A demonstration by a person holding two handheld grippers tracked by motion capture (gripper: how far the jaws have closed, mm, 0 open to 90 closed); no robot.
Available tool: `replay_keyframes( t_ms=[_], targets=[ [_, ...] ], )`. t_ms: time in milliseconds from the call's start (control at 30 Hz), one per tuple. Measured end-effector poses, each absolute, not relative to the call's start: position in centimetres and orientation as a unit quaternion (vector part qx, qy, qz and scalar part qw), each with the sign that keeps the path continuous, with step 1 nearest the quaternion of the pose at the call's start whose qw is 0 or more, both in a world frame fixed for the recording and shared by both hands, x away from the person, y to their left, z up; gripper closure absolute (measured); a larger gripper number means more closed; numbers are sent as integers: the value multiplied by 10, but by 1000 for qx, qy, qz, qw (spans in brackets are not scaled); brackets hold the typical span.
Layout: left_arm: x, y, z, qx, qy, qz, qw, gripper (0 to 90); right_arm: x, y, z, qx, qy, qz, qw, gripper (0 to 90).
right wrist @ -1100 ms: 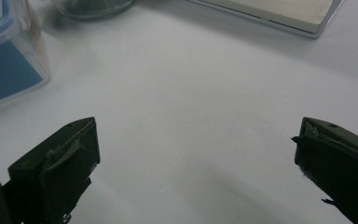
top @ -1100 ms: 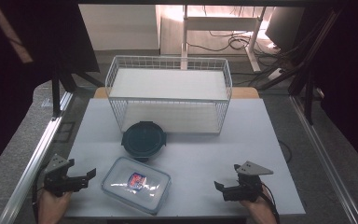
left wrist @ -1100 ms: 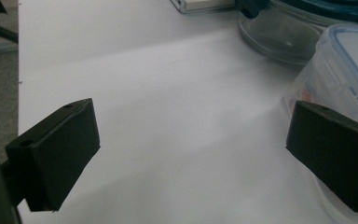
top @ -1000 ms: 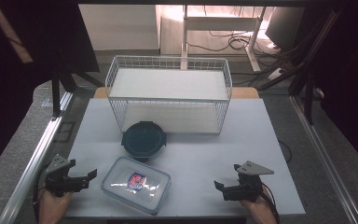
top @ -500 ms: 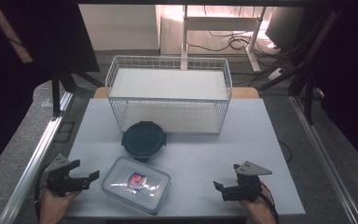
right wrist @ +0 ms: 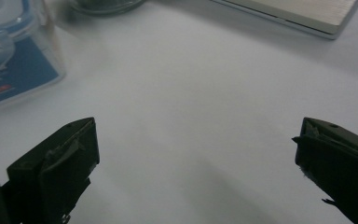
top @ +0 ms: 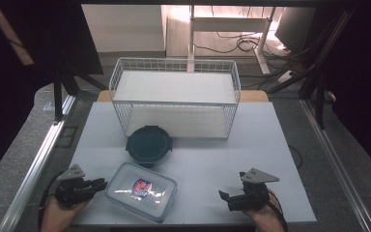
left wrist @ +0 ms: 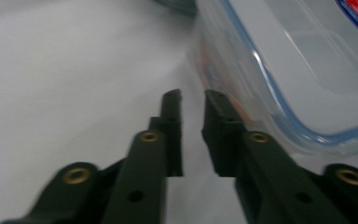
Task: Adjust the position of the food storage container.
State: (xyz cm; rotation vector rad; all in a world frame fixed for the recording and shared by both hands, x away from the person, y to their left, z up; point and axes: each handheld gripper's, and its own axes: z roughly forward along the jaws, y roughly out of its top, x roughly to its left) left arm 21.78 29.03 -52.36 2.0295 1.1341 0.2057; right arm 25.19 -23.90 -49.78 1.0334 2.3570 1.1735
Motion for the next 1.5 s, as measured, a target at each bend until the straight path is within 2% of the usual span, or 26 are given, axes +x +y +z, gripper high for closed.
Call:
replay_keyframes(
  t_ms=[133, 233, 367, 633, 700, 767, 800, 867, 900, 1100, 1333, 1500],
  targets=[
    [219, 281, -525, 815, 434, 53, 381, 895, 248, -235, -495, 359, 825, 415, 136, 0],
    [219, 279, -527, 818, 434, 43, 376, 899, 245, -231, -492, 358, 829, 410, 130, 54],
    [220, 275, -527, 816, 431, 26, 384, 899, 237, -224, -486, 349, 832, 412, 127, 223],
    [222, 249, -527, 826, 415, 14, 381, 900, 222, -210, -480, 309, 864, 387, 88, 684],
    [222, 246, -527, 826, 414, 10, 383, 899, 219, -206, -481, 298, 870, 387, 72, 770],
    [223, 242, -527, 825, 413, 2, 386, 899, 218, -204, -481, 293, 872, 387, 65, 798],
    [224, 239, -528, 824, 412, -4, 389, 899, 213, -197, -482, 278, 879, 385, 46, 852],
    [224, 237, -527, 824, 411, -6, 390, 899, 212, -195, -482, 273, 881, 383, 39, 863],
    [224, 234, -527, 826, 409, -8, 389, 899, 208, -188, -485, 256, 890, 377, 20, 884],
    [224, 220, -527, 829, 401, -17, 390, 899, 195, -170, -495, 225, 903, 366, -30, 888],
    [225, 208, -526, 829, 398, -20, 392, 900, 199, -174, -497, 245, 898, 364, -22, 888],
    [230, 193, -526, 829, 395, -20, 395, 900, 209, -189, -495, 274, 890, 364, 5, 888]
  ],
)
